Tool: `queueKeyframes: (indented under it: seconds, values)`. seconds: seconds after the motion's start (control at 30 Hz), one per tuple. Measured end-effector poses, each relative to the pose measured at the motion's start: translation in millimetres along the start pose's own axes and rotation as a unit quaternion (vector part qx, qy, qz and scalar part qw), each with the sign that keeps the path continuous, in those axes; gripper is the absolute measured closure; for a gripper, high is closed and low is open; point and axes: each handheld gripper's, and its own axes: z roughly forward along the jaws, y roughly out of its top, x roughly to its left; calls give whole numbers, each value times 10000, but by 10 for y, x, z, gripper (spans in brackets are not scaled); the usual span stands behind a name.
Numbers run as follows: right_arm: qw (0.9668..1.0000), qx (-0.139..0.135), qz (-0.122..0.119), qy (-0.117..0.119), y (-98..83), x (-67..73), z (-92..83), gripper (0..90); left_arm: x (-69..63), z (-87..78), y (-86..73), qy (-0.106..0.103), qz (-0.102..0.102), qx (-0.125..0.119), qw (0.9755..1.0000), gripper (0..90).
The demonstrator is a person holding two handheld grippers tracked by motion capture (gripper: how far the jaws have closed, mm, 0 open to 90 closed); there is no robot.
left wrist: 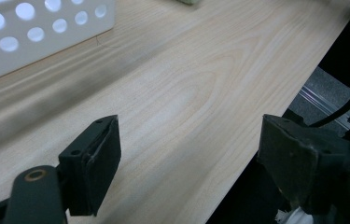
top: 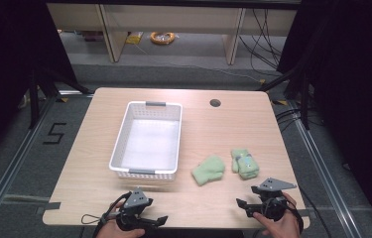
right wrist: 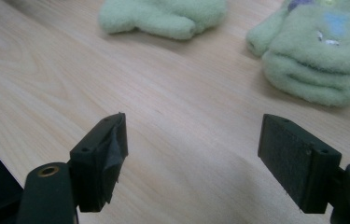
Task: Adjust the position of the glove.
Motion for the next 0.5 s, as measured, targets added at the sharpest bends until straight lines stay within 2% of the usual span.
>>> queueKeyframes:
  seconds: [0.03,0.17,0.2,0.23,0.27,0.3,0.33,0.37,0.4,0.43,0.47,0.5]
  values:
    - [9996,-59,-285,1,8,-47,11,257,0,1,1,7,1,14,10000,207]
    - [9998,-50,-185,-3,15,-5,7,286,-19,15,0,-5,-79,-3,10000,207]
    - [9992,-127,-386,34,30,-18,10,317,3,0,7,26,123,132,9998,207]
    - [9992,-141,-350,115,38,-8,15,325,-31,18,9,-19,-52,1,10000,207]
    - [9995,-135,-265,115,48,15,5,326,-39,22,13,-30,-95,-2,10000,207]
    - [9987,-216,-430,179,70,-11,16,332,-31,20,23,-34,53,27,10000,207]
    - [9988,-198,-423,164,95,-5,5,347,-55,40,27,-38,-66,-82,9999,207]
    - [9991,-227,-309,181,107,23,4,358,-62,36,41,-88,-81,-4,9999,208]
    - [9983,-291,-496,107,146,3,-1,359,-75,54,54,-124,-104,-101,9998,208]
    - [9988,-286,-393,107,173,23,-8,362,-80,56,63,-145,-142,-84,9998,208]
    - [9982,-297,-507,116,202,5,-10,369,-86,72,80,-171,-183,-123,9996,208]
    - [9980,-273,-559,91,237,6,-18,380,-79,62,101,-208,-130,-29,9997,208]
